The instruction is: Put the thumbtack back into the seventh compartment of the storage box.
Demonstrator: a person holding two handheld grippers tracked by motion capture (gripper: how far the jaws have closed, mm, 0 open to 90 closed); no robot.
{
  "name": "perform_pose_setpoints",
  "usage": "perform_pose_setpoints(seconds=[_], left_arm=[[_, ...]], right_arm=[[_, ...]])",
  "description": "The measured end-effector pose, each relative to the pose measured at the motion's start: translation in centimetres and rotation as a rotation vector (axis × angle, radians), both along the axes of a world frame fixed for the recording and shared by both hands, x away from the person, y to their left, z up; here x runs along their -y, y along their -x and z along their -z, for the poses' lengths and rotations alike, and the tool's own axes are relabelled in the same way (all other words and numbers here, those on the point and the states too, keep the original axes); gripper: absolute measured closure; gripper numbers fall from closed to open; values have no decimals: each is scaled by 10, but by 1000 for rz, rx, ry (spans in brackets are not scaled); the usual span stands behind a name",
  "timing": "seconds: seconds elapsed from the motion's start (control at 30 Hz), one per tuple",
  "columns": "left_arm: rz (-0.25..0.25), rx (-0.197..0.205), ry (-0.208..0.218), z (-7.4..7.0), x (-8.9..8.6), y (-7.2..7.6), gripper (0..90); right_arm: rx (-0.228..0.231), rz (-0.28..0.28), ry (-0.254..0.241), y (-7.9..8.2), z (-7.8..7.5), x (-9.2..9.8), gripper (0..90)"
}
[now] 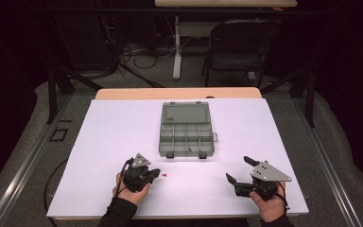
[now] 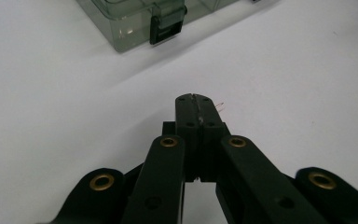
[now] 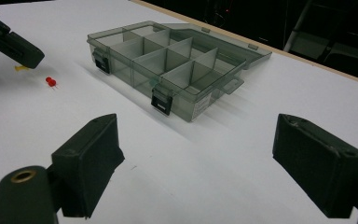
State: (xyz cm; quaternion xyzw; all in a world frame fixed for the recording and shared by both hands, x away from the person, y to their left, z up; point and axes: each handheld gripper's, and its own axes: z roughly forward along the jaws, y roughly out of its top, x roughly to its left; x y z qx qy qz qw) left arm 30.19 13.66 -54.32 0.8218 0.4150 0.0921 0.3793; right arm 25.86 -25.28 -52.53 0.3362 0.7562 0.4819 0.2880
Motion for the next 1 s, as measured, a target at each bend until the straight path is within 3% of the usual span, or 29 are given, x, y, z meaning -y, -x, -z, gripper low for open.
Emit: perform_pose_setpoints(seconds=[0.37,0.7,1.0], left_arm=[[0,43,46,-23,-3,-9,900],[15,89,79,-50,7,-24,900],[36,86,100,-64,20,-43,900]], right_arm=[[-3,0,0,0,0,-1,145],[-1,1,0,0,0,0,144],[-3,0,-2,0,0,0,145]])
